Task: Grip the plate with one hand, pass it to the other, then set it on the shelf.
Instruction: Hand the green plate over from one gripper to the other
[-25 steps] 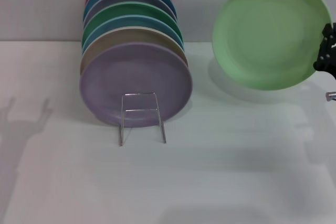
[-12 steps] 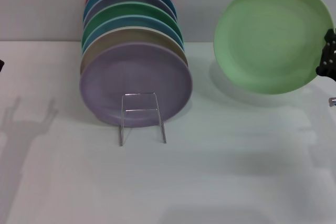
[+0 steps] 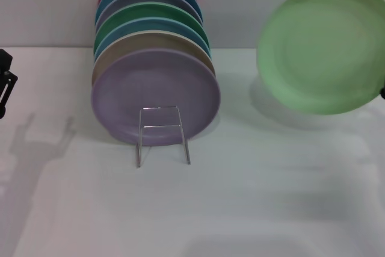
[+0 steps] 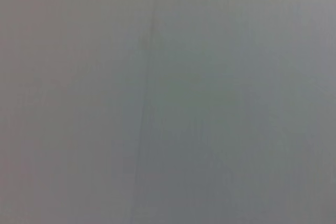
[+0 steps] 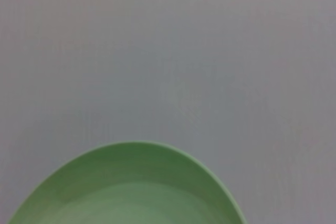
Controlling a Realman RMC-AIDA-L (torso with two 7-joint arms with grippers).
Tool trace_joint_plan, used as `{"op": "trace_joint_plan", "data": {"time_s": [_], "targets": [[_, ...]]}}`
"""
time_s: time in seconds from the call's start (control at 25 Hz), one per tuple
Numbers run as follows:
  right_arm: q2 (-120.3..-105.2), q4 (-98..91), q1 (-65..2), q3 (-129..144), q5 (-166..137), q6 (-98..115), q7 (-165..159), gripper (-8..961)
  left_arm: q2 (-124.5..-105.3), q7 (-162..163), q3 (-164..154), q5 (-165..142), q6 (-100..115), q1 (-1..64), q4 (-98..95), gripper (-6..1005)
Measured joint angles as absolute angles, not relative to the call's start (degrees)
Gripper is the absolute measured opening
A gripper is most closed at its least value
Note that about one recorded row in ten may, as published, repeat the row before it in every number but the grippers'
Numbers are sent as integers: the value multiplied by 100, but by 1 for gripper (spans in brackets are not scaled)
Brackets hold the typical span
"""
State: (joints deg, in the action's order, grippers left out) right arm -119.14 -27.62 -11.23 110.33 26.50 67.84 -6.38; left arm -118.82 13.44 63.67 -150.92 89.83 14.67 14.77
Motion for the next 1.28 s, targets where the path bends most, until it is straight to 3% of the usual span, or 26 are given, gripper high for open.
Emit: {"op": "trace_joint_plan", "data": {"time_s": [0.44,1.28], "targets": [[-11883,-1651,-1389,11030,2044,8005,-1353,24,-11892,1648,5907,-15088,9188,1308,1485,860],[-11927,-1297,-1332,11399,748,8827,-1280,23,-11887,1875,4555,-15092,9507,1077,1554,860]]}}
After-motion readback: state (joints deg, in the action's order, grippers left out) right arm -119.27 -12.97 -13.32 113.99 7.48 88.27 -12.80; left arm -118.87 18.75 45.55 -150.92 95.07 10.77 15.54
